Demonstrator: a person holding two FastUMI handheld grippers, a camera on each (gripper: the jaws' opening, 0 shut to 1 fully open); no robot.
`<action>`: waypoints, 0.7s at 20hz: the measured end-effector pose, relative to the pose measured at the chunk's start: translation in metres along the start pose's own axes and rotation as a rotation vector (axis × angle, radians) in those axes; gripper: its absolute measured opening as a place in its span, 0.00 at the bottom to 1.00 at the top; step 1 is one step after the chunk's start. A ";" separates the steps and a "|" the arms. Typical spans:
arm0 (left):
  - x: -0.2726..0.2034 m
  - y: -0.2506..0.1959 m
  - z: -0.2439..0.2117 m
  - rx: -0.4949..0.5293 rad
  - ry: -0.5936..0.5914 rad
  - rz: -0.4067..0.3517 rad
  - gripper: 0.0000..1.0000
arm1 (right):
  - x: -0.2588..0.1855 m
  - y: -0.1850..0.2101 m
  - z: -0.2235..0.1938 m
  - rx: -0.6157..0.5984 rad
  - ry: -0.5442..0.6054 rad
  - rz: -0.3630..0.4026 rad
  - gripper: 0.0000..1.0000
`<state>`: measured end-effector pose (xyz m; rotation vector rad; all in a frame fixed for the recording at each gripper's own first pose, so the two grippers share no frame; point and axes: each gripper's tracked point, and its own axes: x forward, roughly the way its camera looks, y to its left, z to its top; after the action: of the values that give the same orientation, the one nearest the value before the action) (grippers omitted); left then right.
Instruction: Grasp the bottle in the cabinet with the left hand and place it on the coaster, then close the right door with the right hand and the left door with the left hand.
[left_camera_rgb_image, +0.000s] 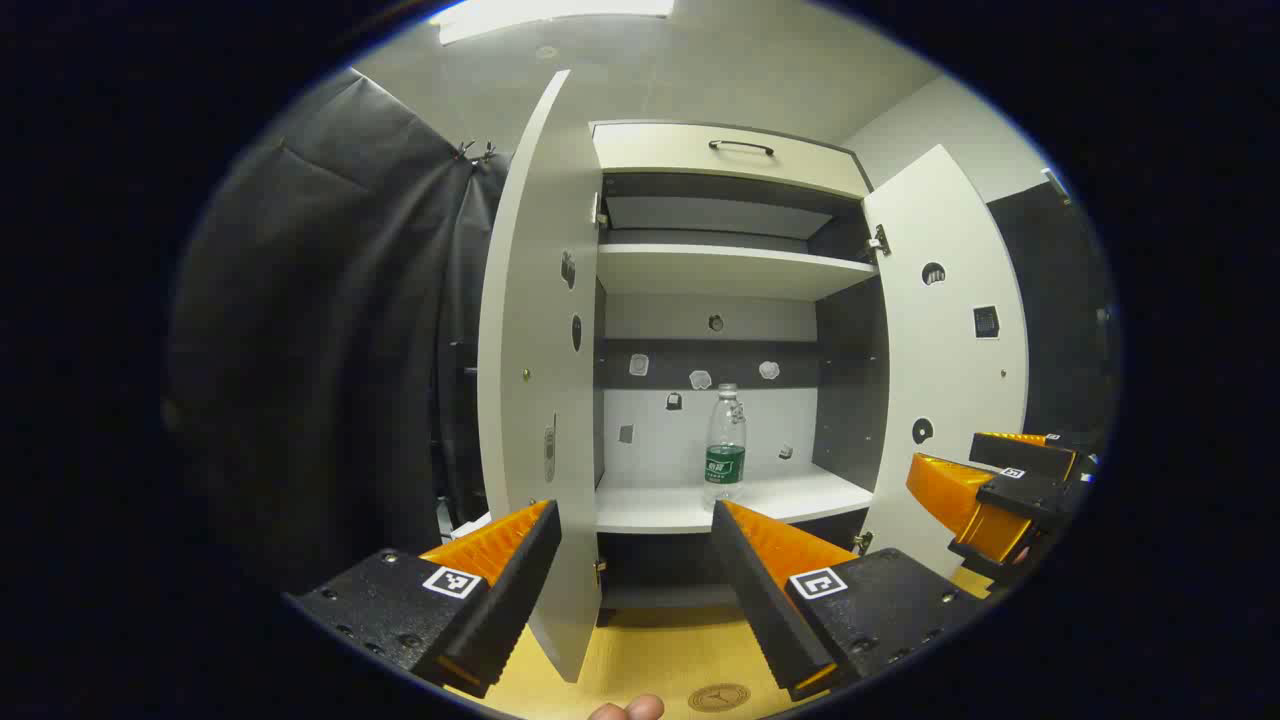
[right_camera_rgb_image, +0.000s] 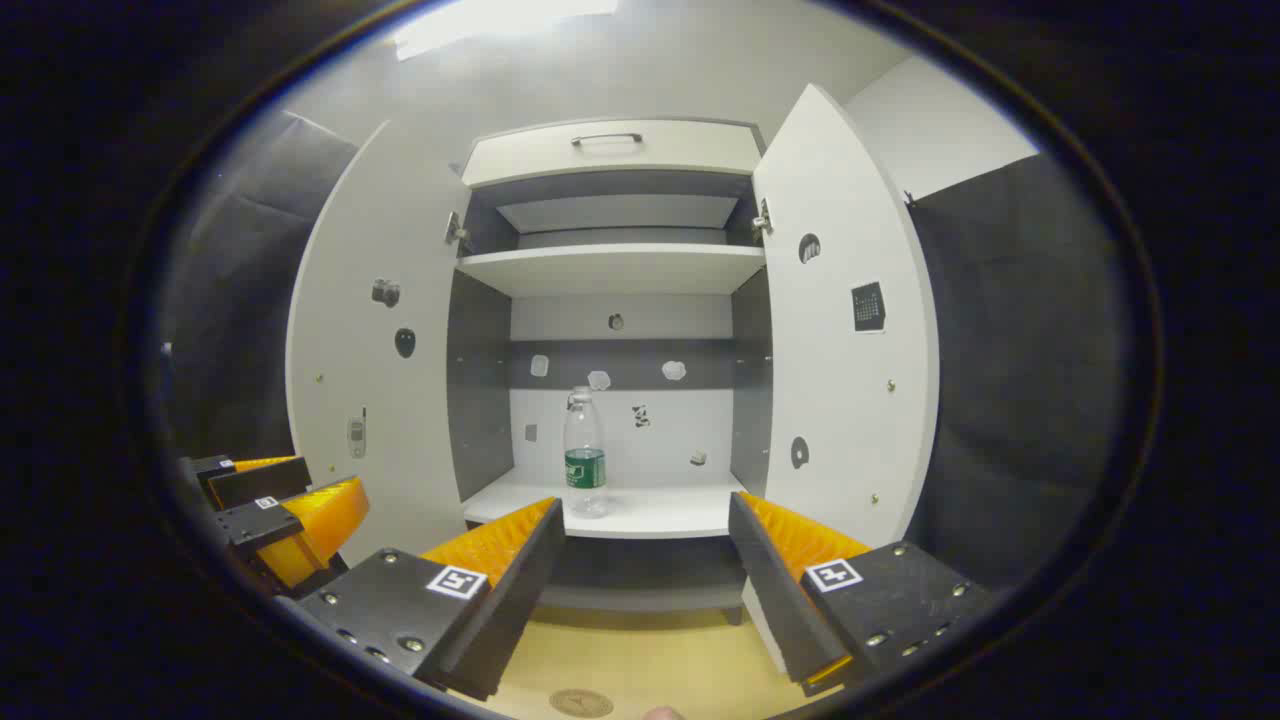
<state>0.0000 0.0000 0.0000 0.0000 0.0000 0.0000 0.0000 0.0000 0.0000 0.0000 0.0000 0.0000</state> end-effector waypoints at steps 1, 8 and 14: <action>0.000 -0.001 0.000 0.002 -0.001 0.000 0.96 | 0.001 -0.001 0.000 0.000 0.000 -0.001 1.00; 0.000 0.000 0.002 0.011 -0.002 0.014 0.96 | 0.002 -0.002 -0.004 0.015 0.011 0.014 1.00; 0.000 -0.002 0.004 0.017 -0.005 0.022 0.96 | 0.004 -0.003 -0.002 0.018 0.004 0.021 1.00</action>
<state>0.0005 -0.0023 0.0036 0.0168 -0.0053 0.0217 0.0043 -0.0026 -0.0024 0.0181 0.0039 0.0211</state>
